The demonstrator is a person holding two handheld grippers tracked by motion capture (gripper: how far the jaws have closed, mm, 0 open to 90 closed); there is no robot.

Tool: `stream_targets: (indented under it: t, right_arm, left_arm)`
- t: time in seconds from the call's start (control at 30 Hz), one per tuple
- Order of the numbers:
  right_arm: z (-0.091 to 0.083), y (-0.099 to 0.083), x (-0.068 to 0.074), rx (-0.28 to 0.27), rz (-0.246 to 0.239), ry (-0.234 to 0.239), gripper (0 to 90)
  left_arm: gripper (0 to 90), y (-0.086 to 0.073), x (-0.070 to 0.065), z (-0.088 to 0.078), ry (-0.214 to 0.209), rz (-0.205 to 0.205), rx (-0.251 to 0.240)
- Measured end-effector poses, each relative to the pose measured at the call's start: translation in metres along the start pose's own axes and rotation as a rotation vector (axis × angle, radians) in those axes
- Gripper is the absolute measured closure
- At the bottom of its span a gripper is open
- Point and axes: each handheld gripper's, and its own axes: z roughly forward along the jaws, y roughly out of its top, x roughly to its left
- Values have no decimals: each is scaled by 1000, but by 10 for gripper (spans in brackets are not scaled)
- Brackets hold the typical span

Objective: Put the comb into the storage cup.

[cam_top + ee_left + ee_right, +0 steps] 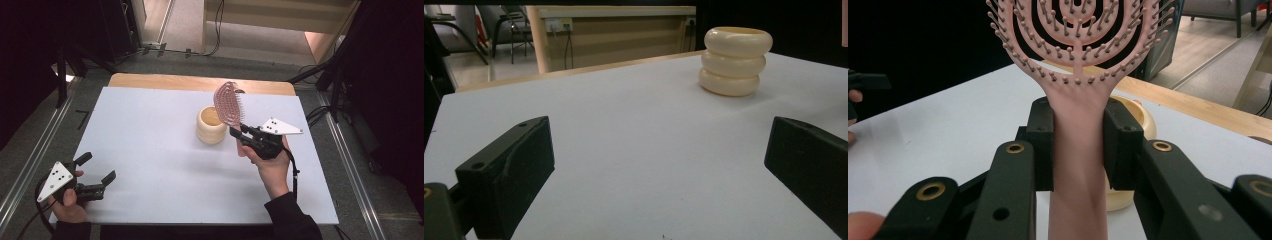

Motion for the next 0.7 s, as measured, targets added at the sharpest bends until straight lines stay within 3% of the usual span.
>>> stream_targets:
  t: [0.7]
  right_arm:
    - [11, 9, -8, -42, 21, -16, 681]
  left_arm:
    - [3, 0, 0, 0, -1, 1, 0]
